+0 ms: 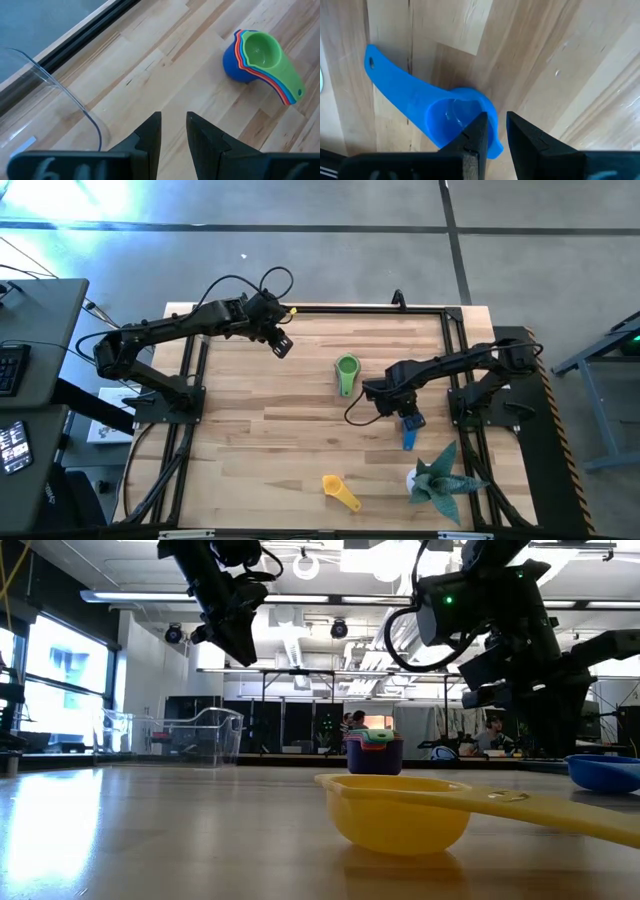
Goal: Nest measuring cups in basket
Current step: Stack the blue measuring cup on top of the green measuring cup on the table
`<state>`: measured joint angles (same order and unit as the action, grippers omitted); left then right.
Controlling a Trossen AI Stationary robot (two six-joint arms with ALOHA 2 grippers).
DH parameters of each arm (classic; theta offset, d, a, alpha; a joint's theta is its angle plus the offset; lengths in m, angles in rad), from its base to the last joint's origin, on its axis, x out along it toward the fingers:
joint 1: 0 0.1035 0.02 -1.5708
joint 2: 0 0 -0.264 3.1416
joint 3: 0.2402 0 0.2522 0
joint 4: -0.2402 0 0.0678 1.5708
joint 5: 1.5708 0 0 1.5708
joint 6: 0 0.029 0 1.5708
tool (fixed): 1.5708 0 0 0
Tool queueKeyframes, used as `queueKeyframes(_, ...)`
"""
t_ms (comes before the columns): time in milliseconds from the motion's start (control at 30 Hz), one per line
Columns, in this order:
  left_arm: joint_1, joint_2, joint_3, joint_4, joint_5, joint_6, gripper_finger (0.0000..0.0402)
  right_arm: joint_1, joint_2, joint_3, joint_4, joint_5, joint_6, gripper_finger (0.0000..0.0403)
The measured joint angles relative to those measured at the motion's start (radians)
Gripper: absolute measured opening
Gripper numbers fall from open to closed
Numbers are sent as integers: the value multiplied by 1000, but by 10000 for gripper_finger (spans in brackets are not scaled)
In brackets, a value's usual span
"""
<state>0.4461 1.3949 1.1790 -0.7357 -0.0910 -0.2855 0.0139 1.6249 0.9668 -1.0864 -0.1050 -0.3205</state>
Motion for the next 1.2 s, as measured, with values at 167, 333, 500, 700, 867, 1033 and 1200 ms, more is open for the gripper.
queueKeyframes(167,0,0,0,0,0,10,80,0,7,0,-9,-3,-3,62)
queueKeyframes(333,0,0,0,1,-2,18,80,0,15,0,-62,-4,-21,62)
queueKeyframes(500,0,0,0,3,-4,27,80,0,16,0,-54,9,-20,62)
queueKeyframes(700,0,0,0,3,-4,27,80,2,60,0,-47,-1,-7,62)
queueKeyframes(867,0,0,0,4,-3,29,80,2,72,0,-44,8,30,56)
queueKeyframes(1033,0,0,0,4,-3,28,80,-7,72,0,-47,-9,57,7)
queueKeyframes(1200,0,0,0,4,-3,28,80,-31,70,1,-47,-8,77,4)
